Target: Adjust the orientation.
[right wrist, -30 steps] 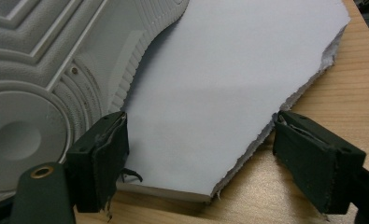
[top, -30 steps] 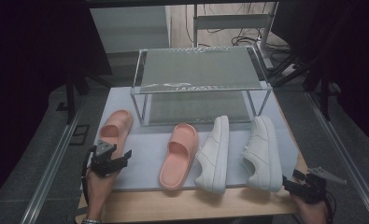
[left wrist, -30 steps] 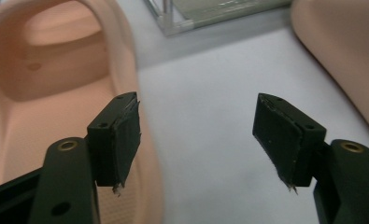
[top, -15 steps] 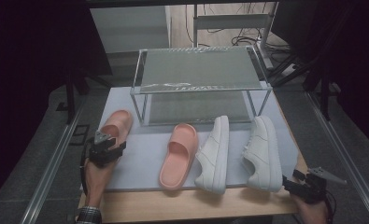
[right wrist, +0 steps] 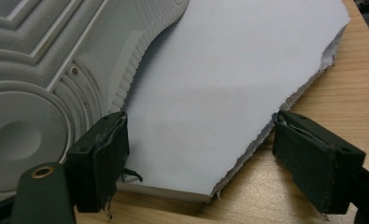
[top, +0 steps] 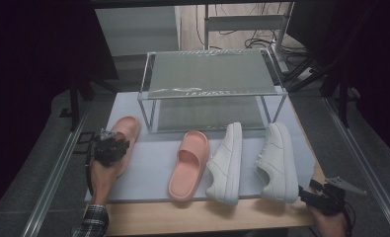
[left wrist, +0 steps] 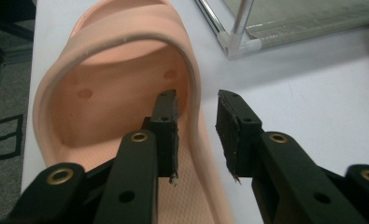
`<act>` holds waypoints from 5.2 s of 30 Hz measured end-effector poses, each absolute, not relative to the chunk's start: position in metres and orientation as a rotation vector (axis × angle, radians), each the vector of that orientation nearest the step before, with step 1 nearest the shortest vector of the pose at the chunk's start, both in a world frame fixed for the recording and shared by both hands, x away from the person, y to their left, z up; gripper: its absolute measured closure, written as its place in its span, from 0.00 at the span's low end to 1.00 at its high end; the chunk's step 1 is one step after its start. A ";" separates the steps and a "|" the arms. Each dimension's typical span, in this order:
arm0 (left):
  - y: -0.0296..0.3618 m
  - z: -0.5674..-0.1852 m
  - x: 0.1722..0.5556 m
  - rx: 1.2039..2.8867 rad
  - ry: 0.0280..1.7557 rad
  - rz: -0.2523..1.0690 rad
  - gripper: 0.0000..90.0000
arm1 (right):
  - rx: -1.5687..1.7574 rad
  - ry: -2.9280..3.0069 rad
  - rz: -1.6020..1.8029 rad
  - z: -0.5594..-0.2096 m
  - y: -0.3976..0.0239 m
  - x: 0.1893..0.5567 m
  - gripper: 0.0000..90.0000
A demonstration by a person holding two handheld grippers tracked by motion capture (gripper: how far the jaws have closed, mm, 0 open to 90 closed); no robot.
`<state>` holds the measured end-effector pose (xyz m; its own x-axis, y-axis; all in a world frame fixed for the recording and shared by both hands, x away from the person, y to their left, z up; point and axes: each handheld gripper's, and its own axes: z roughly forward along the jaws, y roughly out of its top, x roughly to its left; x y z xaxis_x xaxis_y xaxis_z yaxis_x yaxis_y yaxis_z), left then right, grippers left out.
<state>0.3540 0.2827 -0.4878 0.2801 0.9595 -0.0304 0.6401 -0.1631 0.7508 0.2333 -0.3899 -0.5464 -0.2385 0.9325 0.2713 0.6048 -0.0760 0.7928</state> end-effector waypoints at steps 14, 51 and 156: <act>0.279 -0.488 0.367 1.917 1.459 0.610 0.94 | 1.656 1.839 1.237 -0.546 -0.390 0.233 0.21; 0.290 -0.463 0.292 1.966 1.313 0.626 0.95 | 1.656 1.839 1.236 -0.546 -0.390 0.233 0.21; 0.181 -0.480 0.335 1.916 1.182 0.539 0.88 | 1.653 1.841 1.242 -0.547 -0.391 0.233 0.21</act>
<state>0.3346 0.1814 -0.4800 0.4719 0.8801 -0.0525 0.5376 -0.2400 0.8083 0.2329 -0.3907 -0.5466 -0.2428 0.9305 0.2743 0.6031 -0.0767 0.7939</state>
